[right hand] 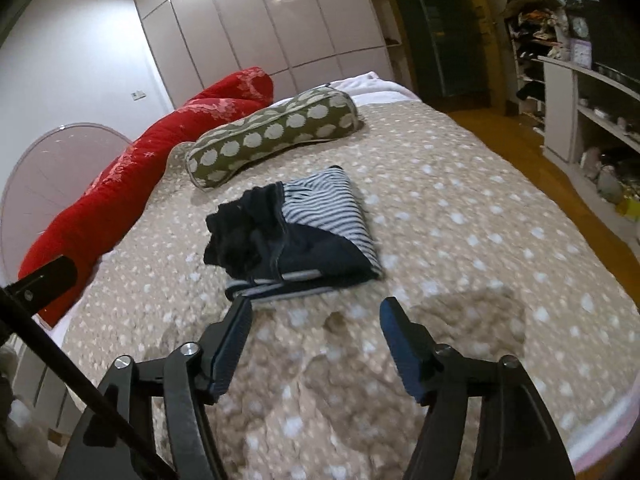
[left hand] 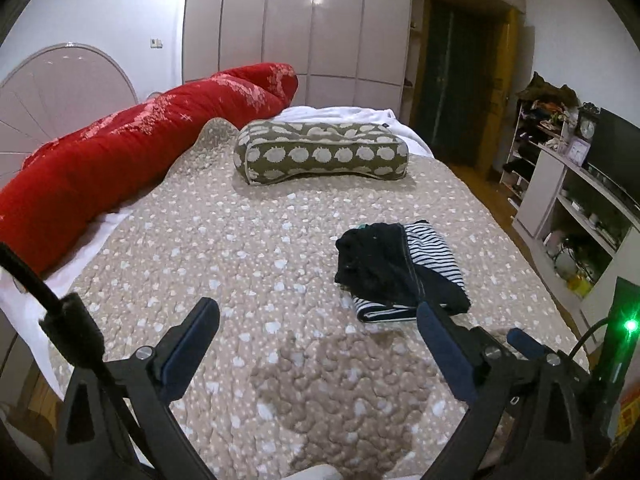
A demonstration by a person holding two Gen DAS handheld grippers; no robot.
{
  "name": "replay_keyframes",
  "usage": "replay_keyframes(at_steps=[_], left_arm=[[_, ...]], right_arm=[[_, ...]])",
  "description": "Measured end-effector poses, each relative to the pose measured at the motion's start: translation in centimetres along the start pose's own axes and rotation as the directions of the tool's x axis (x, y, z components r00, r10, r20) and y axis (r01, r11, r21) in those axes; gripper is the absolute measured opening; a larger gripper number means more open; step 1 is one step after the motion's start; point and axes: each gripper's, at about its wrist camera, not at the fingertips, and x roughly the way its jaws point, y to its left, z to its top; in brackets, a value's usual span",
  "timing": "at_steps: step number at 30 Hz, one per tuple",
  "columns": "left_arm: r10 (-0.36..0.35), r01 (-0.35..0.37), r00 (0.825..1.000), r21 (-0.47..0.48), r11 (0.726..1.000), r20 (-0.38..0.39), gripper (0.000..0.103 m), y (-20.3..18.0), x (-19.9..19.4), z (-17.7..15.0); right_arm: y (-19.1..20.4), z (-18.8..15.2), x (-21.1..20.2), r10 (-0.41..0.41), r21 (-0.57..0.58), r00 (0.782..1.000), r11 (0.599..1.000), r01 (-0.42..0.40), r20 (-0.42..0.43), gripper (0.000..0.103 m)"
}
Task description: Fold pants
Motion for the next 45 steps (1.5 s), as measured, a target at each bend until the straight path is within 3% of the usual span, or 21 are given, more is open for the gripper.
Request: replay_keyframes(at_steps=[7,22,45], left_arm=[[-0.011,0.010,0.999,0.005,1.000,0.032,0.099,-0.6,-1.8,-0.7],[0.028,-0.029,0.998,-0.010,1.000,-0.053,0.099,0.0,0.8,-2.2],[-0.014,0.013,0.994,-0.013,1.000,-0.104,0.099,-0.3,1.9,-2.6]], right_arm=[[1.1,-1.1,-2.5,-0.022,-0.027,0.999,0.999,0.023,0.035,0.079],[2.3,-2.0,-1.1,-0.045,-0.068,0.999,0.997,0.045,-0.004,0.080],[2.2,-2.3,-0.6,-0.089,-0.090,0.996,0.992,0.087,-0.017,0.082]])
